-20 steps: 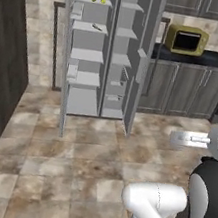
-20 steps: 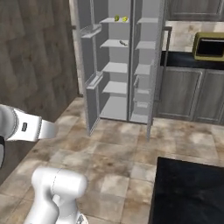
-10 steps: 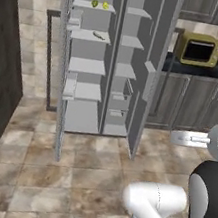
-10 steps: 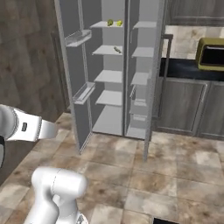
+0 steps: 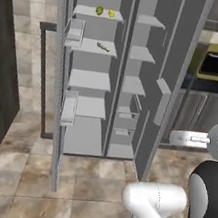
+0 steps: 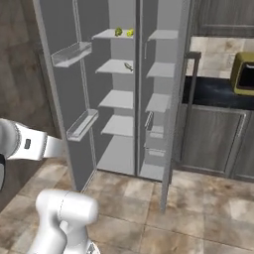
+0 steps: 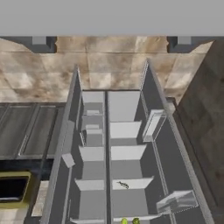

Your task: Gather the corn and broccoli from the fridge and place them on a tray on the dining counter. Then gather the steak and fish from the fridge and place them on the other tray.

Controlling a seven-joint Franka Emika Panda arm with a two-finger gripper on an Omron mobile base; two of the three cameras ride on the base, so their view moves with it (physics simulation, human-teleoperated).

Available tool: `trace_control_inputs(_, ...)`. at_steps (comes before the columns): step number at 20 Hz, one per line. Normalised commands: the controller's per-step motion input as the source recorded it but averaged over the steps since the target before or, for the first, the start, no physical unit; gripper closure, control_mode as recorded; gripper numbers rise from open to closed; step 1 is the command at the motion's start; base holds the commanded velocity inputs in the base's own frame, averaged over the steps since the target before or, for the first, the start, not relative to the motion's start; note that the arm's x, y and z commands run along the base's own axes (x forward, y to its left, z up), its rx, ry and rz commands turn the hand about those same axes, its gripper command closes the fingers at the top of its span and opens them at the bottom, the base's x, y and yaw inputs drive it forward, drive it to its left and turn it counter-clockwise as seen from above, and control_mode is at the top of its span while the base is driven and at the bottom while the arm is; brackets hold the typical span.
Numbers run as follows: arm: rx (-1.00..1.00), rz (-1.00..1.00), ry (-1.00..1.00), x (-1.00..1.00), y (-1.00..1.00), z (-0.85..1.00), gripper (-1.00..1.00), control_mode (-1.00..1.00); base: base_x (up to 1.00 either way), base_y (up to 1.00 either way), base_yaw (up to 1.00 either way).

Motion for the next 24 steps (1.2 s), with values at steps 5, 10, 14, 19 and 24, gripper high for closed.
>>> trace_control_inputs(5, 0.0, 0.0, 0.0, 0.0, 0.0, 0.0, -1.0, 1.0, 1.0, 0.11, 0.04)
trace_control_inputs(10, 0.0, 0.0, 0.0, 0.0, 0.0, 0.0, -1.0, 1.0, 1.0, 0.09, 0.14)
trace_control_inputs(14, 0.0, 0.0, 0.0, 0.0, 0.0, 0.0, -1.0, 1.0, 1.0, 0.13, 0.12)
trace_control_inputs(19, 0.0, 0.0, 0.0, 0.0, 0.0, 0.0, -1.0, 1.0, 0.67, 0.31, 0.08)
trace_control_inputs(24, 0.0, 0.0, 0.0, 0.0, 0.0, 0.0, -1.0, 1.0, 0.35, 0.46, 0.0)
